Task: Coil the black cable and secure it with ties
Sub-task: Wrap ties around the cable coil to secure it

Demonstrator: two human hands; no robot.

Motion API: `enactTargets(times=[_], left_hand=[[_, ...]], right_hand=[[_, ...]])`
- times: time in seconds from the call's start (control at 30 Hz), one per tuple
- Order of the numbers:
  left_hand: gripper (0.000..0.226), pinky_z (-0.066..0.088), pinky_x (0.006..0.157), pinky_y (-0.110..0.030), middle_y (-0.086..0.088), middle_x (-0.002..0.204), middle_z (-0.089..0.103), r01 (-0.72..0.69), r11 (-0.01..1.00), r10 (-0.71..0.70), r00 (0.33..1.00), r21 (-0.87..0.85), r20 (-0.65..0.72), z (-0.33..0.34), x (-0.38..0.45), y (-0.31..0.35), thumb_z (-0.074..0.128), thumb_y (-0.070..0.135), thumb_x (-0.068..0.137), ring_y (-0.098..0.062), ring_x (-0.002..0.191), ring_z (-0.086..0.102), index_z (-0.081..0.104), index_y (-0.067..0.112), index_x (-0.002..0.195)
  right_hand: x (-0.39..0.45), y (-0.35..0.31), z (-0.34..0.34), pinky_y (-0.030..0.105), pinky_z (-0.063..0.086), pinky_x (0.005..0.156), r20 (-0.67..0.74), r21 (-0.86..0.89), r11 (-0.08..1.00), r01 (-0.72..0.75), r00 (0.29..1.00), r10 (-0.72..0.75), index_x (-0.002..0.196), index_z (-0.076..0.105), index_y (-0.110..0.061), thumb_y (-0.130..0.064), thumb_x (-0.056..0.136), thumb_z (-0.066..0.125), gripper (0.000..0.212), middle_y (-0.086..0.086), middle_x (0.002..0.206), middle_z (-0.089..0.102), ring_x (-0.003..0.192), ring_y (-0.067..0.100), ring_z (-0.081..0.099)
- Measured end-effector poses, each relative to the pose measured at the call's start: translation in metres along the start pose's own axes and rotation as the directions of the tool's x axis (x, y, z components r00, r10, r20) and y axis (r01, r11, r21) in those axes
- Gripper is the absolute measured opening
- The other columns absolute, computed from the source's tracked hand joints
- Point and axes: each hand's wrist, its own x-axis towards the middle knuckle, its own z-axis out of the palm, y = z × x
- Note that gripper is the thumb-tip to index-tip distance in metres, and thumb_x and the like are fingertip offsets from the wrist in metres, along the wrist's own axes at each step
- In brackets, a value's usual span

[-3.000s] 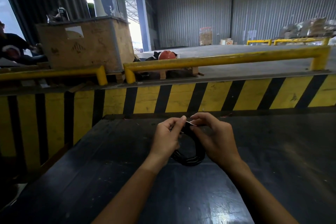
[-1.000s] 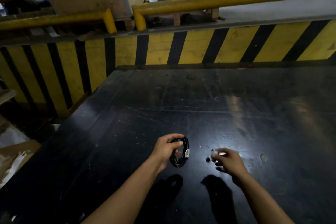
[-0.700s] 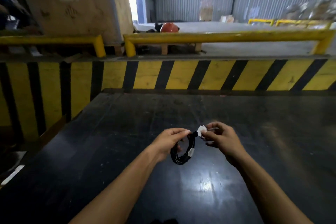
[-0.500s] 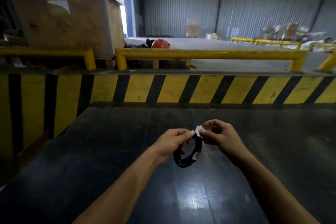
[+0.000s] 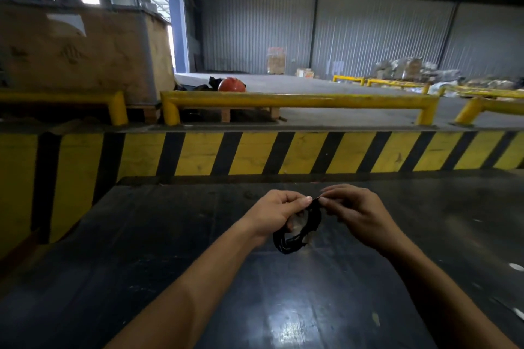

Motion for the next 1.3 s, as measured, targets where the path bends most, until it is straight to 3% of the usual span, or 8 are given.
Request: enactTargets(times=[0.17,0.37,0.53,0.7,0.8,1.0,1.13,1.3], left_hand=[[0.021,0.042,0.047,-0.016,-0.004,0.079,0.063,0.011,0.999,-0.013,0.999,0.043,0.047,0.012,-0.001,-0.002,0.057,0.026,0.092,-0.005,0.048,0.049,0.071,0.009,0.094],[0.019,0.041,0.051,-0.023,-0.003,0.076,0.056,0.101,0.995,-0.098,0.989,-0.020,0.115,0.007,-0.002,0.002,0.056,0.029,0.092,-0.008,0.046,0.045,0.065,0.013,0.088],[0.032,0.041,0.043,-0.021,-0.003,0.074,0.057,0.119,0.991,-0.121,0.992,-0.068,-0.029,-0.002,0.003,0.010,0.049,0.041,0.094,-0.006,0.044,0.048,0.066,0.015,0.101],[0.044,0.032,0.039,-0.020,-0.003,0.073,0.052,0.201,0.976,-0.212,0.967,-0.088,-0.139,-0.005,0.014,0.017,0.045,0.049,0.093,-0.008,0.042,0.037,0.060,0.011,0.109],[0.043,0.027,0.034,-0.018,-0.002,0.068,0.046,0.191,0.978,-0.200,0.972,-0.083,-0.121,0.001,0.018,0.023,0.041,0.049,0.094,-0.005,0.037,0.035,0.058,0.011,0.106],[0.047,0.033,0.036,-0.018,0.002,0.061,0.048,0.149,0.981,-0.150,0.989,-0.125,0.007,0.004,0.017,0.031,0.050,0.049,0.090,-0.006,0.040,0.039,0.053,0.006,0.108],[0.055,0.056,0.065,-0.025,-0.007,0.099,0.065,0.031,0.966,-0.018,0.998,-0.255,0.056,0.006,0.009,0.022,0.071,0.026,0.078,-0.013,0.072,0.064,0.048,0.007,0.125],[0.025,0.059,0.069,-0.032,-0.011,0.095,0.068,0.054,0.912,-0.038,0.998,-0.407,0.048,0.014,0.006,0.005,0.061,0.011,0.087,-0.019,0.081,0.067,0.062,0.004,0.110]], right_hand=[[-0.005,0.004,-0.005,0.021,0.051,0.050,-0.244,0.338,0.923,-0.183,0.930,0.274,0.097,0.068,-0.015,-0.021,0.091,0.055,0.016,-0.002,0.080,0.070,0.057,0.007,0.061],[-0.012,0.000,-0.004,0.020,0.057,0.057,-0.115,0.414,0.898,-0.148,0.970,0.213,0.094,0.059,-0.011,-0.004,0.086,0.060,0.011,0.013,0.088,0.066,0.066,0.012,0.069],[-0.014,-0.006,-0.009,0.018,0.056,0.059,-0.037,0.431,0.892,-0.134,0.985,0.166,0.092,0.064,-0.018,-0.001,0.081,0.064,0.021,0.012,0.090,0.068,0.071,0.013,0.071],[-0.007,-0.011,0.001,0.025,0.057,0.063,0.019,0.143,0.990,-0.011,1.000,0.008,0.089,0.071,-0.017,-0.014,0.082,0.068,0.008,0.004,0.085,0.072,0.073,0.014,0.068],[-0.003,-0.011,0.010,0.026,0.056,0.074,-0.065,-0.114,0.986,0.121,0.990,-0.129,0.084,0.068,-0.017,-0.017,0.079,0.072,0.007,-0.001,0.103,0.063,0.089,0.010,0.063],[-0.007,-0.008,0.012,0.032,0.060,0.070,-0.140,-0.191,0.958,0.215,0.960,-0.243,0.085,0.064,-0.011,-0.005,0.079,0.070,0.011,0.006,0.094,0.073,0.084,0.013,0.069],[-0.006,-0.005,0.002,0.016,0.053,0.061,-0.310,-0.268,0.944,0.195,0.910,-0.276,0.082,0.062,-0.010,0.001,0.077,0.070,0.014,0.009,0.089,0.071,0.074,0.012,0.065],[-0.007,0.001,-0.002,0.013,0.049,0.062,-0.363,-0.232,0.963,0.138,0.906,-0.218,0.083,0.064,-0.011,-0.004,0.080,0.069,0.009,0.004,0.090,0.070,0.075,0.008,0.063]])
